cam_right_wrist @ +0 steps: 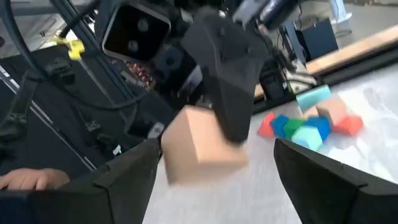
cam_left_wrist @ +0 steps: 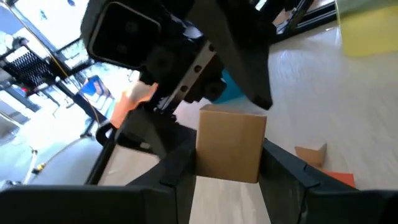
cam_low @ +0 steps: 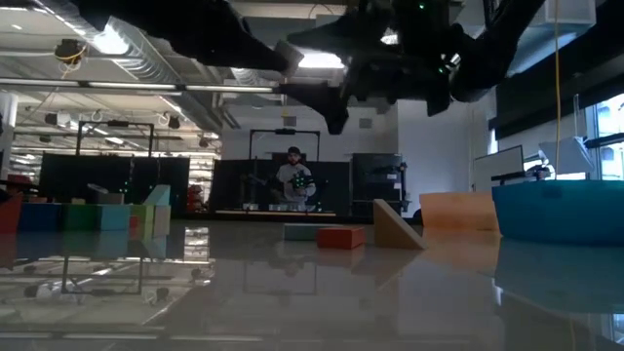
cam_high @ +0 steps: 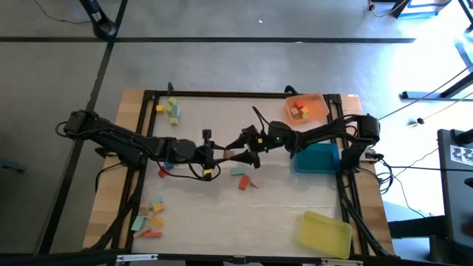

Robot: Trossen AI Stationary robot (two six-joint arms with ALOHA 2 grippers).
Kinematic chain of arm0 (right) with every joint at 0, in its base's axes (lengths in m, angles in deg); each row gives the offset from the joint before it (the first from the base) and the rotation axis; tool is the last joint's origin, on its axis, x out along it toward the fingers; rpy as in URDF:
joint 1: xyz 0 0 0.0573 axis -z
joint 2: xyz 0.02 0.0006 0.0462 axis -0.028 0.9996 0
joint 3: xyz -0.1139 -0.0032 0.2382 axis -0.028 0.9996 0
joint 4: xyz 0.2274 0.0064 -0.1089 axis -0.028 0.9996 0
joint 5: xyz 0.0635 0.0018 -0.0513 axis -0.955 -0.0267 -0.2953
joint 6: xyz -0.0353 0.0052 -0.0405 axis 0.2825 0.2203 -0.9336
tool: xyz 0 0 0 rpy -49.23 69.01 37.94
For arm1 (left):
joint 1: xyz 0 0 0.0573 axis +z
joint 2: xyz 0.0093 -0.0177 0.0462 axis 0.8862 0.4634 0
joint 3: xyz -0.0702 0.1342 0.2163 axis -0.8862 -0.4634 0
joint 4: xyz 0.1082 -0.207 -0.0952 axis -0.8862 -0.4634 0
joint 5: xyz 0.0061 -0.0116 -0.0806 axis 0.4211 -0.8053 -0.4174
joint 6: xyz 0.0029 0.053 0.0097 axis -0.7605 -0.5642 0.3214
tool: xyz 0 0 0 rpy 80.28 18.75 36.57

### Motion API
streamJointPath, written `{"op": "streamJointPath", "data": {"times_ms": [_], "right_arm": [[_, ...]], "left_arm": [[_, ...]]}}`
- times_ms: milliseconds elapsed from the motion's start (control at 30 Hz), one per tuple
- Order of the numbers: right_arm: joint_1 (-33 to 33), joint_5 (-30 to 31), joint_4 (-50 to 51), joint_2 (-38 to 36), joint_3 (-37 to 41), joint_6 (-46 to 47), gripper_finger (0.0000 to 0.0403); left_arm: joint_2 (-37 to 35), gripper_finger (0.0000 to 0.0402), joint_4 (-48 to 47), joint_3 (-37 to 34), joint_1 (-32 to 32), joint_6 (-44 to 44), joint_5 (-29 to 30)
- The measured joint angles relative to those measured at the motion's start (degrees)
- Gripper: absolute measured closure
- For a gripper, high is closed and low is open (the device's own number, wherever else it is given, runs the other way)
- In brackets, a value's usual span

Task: Sort blocks by size
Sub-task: Put the brown cube block into the orange bin

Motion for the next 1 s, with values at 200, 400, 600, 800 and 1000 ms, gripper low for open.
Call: {"op": "streamJointPath", "data": {"times_ms": [200,400,600,800,1000], "right_arm": [[-0.1,-1.6,2.9,0.0,-2.8,-0.7,0.0087],[-0.2,-2.1,4.0,0.2,-2.8,-1.0,0.0129],[-0.4,-2.5,4.1,0.5,-2.7,-2.0,0.021],[-0.4,-3.1,4.1,0.5,-2.7,-2.1,0.0243],[-0.4,-1.5,3.9,0.5,-2.7,-4.9,0.0236]], "left_arm": [[0.0,0.0268,-0.1,0.0,0.0,-0.9,0.0],[0.0,0.0268,-0.1,0.0,0.0,-0.9,0.0],[0.0,0.0268,-0.2,0.0,0.0,-0.9,0.0],[0.0,0.0262,-0.5,0.0,-0.1,-1.5,-0.3],[-0.7,0.0215,-0.5,0.0,-0.4,1.6,-0.1]]}}
